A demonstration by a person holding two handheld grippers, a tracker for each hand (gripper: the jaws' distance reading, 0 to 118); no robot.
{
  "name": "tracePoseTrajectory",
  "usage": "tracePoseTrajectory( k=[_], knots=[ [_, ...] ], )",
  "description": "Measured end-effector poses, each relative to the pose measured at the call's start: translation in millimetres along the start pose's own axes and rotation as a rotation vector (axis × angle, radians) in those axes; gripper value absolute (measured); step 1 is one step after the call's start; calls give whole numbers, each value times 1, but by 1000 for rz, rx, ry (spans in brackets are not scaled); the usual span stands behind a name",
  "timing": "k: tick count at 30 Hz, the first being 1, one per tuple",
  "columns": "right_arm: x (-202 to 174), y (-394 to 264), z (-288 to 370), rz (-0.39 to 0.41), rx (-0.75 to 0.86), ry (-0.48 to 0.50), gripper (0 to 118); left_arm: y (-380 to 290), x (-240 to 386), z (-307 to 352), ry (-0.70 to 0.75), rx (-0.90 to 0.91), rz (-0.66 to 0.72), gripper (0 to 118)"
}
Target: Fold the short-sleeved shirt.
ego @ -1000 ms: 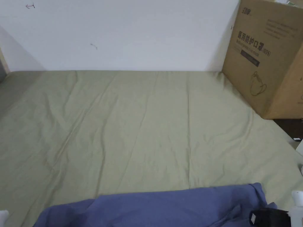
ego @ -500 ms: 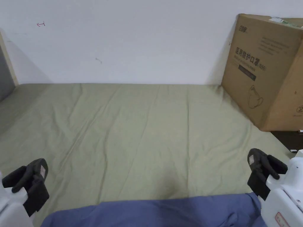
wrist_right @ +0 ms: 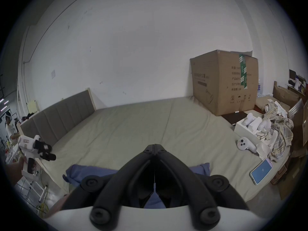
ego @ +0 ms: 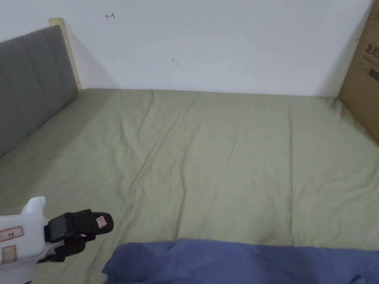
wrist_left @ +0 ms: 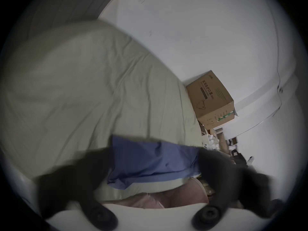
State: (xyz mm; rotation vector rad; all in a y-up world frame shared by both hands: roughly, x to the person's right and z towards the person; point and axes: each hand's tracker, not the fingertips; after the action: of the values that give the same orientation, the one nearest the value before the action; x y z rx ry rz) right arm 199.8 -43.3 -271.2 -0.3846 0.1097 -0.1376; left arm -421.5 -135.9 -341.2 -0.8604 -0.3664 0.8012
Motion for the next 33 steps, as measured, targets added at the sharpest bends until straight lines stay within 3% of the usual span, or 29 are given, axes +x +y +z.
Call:
tracePoseTrajectory(
  k=[1, 4, 8, 12, 14, 15, 16, 17, 18, 19, 20, 22, 25, 28, 29, 30, 32, 33],
  knots=[
    [-3, -1, -4, 6, -19, 4, 0, -2, -17, -1, -18, -18, 69, 118],
    [-11, -3, -13, 12, -58, 23, 0, -15, -50, -24, -121, -43, 239, 118],
    [-23, -3, -26, 42, -130, 45, 0, -26, -89, -73, -168, -121, 303, 118],
    [-33, -7, -39, 89, -191, 50, 0, -32, -86, -115, -513, -179, 425, 118],
    [-37, -10, -45, 88, -216, 58, 0, -29, -100, -140, -490, -224, 487, 117],
    [-39, -11, -47, 80, -228, 67, 0, -18, -115, -145, -466, -212, 459, 108],
    [-42, -12, -48, 64, -239, 80, 0, -12, -120, -145, -403, -201, 427, 80],
    [-42, -12, -50, 47, -243, 92, 0, -6, -127, -149, -272, -189, 391, 7],
    [-43, -13, -50, 36, -243, 100, 0, -3, -132, -157, -57, -218, 346, 6],
    [-43, -13, -51, 32, -242, 103, 0, -32, -119, -151, -26, -223, 349, 6],
    [-42, -14, -51, 31, -242, 106, 0, -25, -101, -142, -150, -173, 380, 6],
    [-42, -14, -52, 37, -244, 109, 0, -16, -74, -128, 96, -211, 148, 6],
    [-40, -13, -52, 47, -245, 118, 0, -15, -2, -99, 294, -142, -165, 6],
    [-39, -13, -46, 41, -224, 127, 0, -28, 52, -88, 910, -99, -585, 6],
    [-37, -14, -44, 39, -221, 132, 0, -36, 58, -93, 989, -81, -636, 6],
    [-36, -15, -43, 39, -221, 135, 0, -38, 63, -94, 905, -78, -603, 6],
    [-27, -18, -40, 41, -222, 140, 0, -32, 75, -103, 572, -157, -310, 6],
    [-24, -19, -37, 40, -224, 142, 0, -38, 85, -117, 488, -185, -201, 6]
  ],
)
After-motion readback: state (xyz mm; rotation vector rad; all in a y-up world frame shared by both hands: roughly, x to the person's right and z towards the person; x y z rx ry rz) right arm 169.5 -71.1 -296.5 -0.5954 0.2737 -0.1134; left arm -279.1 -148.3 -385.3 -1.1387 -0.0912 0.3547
